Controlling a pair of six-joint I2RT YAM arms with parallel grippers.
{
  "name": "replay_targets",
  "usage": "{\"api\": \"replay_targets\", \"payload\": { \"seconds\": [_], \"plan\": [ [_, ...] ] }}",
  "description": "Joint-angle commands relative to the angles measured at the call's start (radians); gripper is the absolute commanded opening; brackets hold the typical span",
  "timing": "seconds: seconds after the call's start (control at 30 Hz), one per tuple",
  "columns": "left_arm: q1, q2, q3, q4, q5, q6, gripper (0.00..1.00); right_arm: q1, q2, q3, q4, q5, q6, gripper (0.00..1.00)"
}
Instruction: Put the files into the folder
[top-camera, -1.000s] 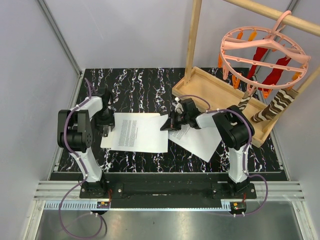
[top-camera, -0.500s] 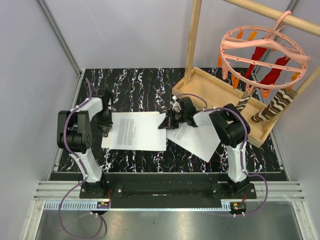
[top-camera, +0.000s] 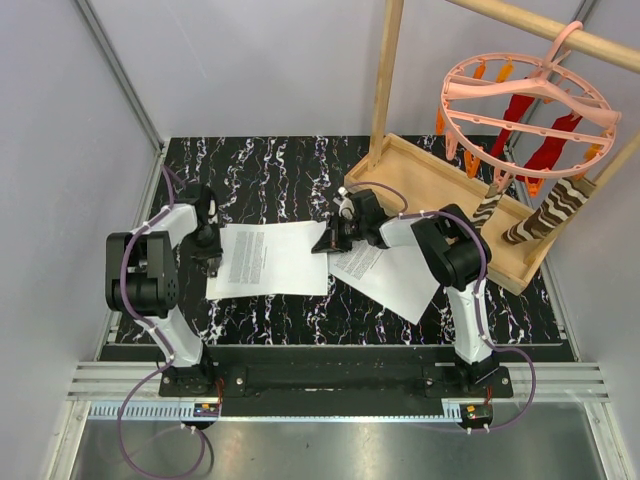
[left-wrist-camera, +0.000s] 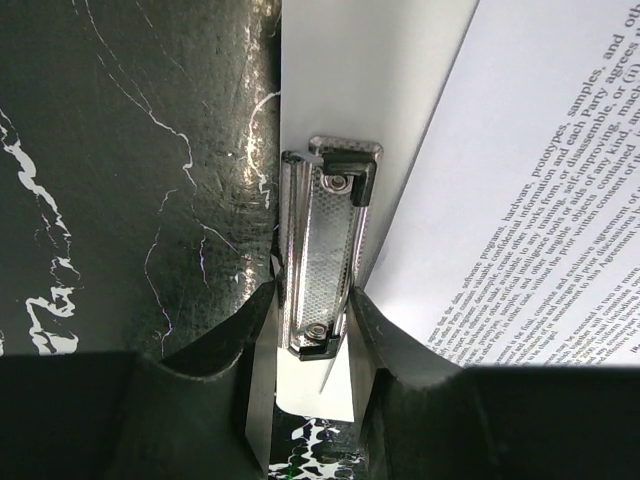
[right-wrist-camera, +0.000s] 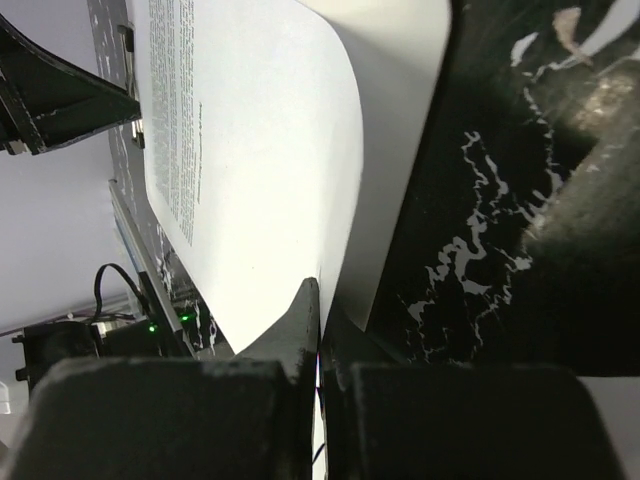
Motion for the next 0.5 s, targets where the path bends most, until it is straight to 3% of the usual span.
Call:
{"api": "replay_targets", "payload": {
  "seconds": [0.0,0.2,0.37,0.47],
  "plan": [
    [0.0,-0.035,-0.038,0.018,0.104,0.01,0.0,0.034,0.005,0.047,-0.039,0.018,-0.088,0.0],
    [0.0,-0.05,-0.058,0.041,0.115,0.019,0.0,0.041,0.004,0.084,-0.094,0.011,-0.18,0.0],
    [0.002,-0.053,-0.05,0.024,0.063,0.016,0.0,0.038,-0.024,0.11,-0.226,0.126,-0.267,0.0],
    [0.002,-0.05,-0.053,0.023,0.037,0.003,0.0,0.039,-0.016,0.138,-0.283,0.111,-0.298,0.0]
  ]
}}
